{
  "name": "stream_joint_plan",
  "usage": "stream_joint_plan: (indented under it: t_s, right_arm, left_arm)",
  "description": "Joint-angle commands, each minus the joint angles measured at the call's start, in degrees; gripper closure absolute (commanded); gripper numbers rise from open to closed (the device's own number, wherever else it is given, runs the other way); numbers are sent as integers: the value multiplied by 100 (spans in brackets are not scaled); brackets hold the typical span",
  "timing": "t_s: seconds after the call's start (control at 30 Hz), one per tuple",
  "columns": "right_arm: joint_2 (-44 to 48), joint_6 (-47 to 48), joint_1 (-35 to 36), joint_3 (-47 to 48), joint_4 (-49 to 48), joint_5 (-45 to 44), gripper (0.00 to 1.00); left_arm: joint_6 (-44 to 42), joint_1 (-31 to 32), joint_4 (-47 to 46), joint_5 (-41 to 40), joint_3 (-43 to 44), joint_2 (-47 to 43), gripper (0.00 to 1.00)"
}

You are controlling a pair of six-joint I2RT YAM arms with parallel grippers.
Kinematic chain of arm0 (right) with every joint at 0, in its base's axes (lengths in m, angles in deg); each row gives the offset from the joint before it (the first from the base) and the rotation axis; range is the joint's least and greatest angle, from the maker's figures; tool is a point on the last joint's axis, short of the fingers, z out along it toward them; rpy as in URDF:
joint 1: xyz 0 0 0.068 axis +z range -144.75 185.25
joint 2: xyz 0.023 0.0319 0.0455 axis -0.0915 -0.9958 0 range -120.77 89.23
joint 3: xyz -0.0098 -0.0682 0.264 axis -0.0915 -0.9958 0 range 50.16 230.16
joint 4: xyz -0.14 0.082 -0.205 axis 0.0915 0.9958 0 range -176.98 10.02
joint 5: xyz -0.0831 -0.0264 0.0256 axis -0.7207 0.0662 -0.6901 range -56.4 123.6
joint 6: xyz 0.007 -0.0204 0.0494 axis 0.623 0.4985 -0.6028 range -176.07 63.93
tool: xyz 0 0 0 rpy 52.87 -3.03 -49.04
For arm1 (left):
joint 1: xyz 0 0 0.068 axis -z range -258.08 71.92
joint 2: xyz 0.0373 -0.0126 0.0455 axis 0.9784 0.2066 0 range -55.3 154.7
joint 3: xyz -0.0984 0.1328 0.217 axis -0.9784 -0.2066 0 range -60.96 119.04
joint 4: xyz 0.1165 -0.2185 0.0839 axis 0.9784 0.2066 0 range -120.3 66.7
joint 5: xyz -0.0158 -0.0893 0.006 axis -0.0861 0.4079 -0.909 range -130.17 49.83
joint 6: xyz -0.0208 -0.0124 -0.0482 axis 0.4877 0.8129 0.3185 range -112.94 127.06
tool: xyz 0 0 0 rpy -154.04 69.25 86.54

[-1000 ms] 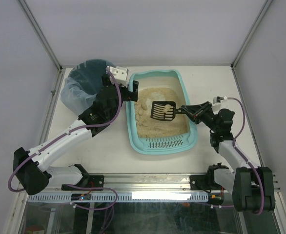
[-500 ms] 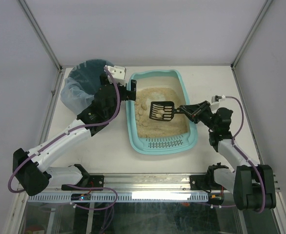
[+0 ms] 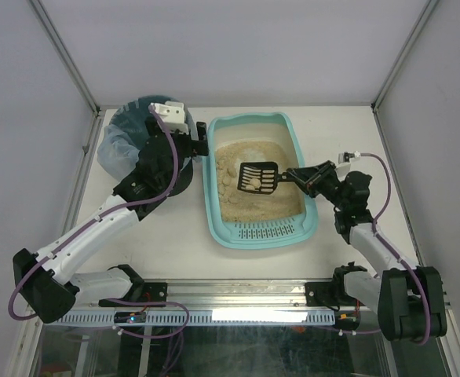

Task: Clean the litter box

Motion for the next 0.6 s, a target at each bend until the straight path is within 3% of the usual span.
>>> stream_joint_plan:
  t_s: [0.0, 0.07, 0.2, 0.37, 0.57]
  right_arm:
    - [85, 16, -7, 290, -125, -28, 100]
    - [270, -281, -235, 44, 96, -384, 100]
    - [-145, -58, 167, 465, -225, 236, 100]
    - [170, -83, 34, 693, 587, -305, 100]
    - [61, -76, 518, 1566, 1010, -806, 100]
  left_arm:
    - [193, -107, -196, -93, 149, -226, 8]
    - [179, -108, -195, -142, 152, -198, 8]
    - [240, -164, -184, -235, 197, -188, 8]
    - [341, -309, -151, -514, 194, -388, 7]
    - [526, -646, -253, -622, 66, -813, 6]
